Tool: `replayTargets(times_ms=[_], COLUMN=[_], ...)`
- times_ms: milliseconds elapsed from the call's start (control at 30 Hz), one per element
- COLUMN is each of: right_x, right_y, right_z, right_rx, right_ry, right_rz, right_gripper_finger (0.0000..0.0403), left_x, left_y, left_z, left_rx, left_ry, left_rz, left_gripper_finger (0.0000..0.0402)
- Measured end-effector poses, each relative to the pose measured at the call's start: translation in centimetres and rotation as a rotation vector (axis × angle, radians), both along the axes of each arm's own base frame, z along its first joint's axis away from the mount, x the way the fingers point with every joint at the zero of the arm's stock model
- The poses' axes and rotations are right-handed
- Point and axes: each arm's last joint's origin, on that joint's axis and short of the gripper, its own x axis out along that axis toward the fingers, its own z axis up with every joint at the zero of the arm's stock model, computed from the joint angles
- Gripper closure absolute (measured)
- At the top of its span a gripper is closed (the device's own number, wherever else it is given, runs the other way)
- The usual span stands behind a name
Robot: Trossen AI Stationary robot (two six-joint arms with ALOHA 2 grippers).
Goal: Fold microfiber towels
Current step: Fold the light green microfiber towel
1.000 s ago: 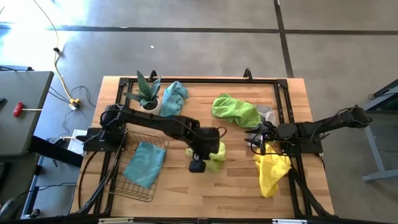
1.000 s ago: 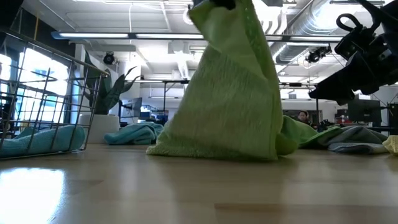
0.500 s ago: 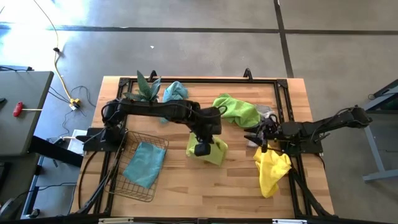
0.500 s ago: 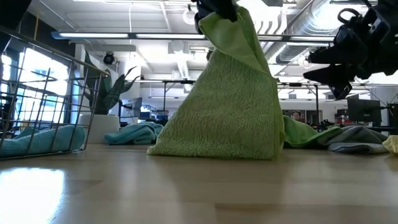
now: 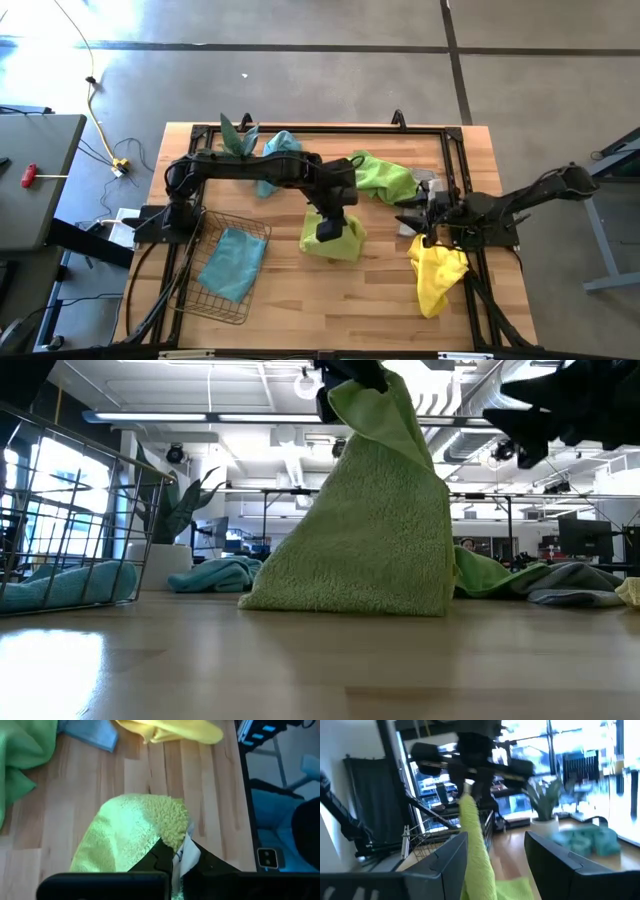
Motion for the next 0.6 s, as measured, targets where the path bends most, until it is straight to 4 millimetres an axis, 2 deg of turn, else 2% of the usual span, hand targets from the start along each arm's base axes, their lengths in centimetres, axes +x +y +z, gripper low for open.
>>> replayTargets(times_ms=[267,433,600], right_x=[1.4,3.7,6.7], right_y=[0.5,1.0,1.6], right_z=[-0.5,0.8,2.4], right_rx=[-0.037,-0.059,-0.206], right_ry=[0.033,0.079,0.156], right_rz=[0.001,-0.051,-0.123], right_gripper_finger=[0.0215,0.0215,0.0215], left_x=[0.2,0.2,0.2], left_y=[0.9,0.9,0.8], left_z=[0.2,0.2,0.2], left_rx=[-0.021,-0.020,-0.020], left_ry=[-0.035,-0.035,-0.035], left_rz=[0.044,0.045,0.042], left_gripper_finger=[0.0397,0.0397,0.0397])
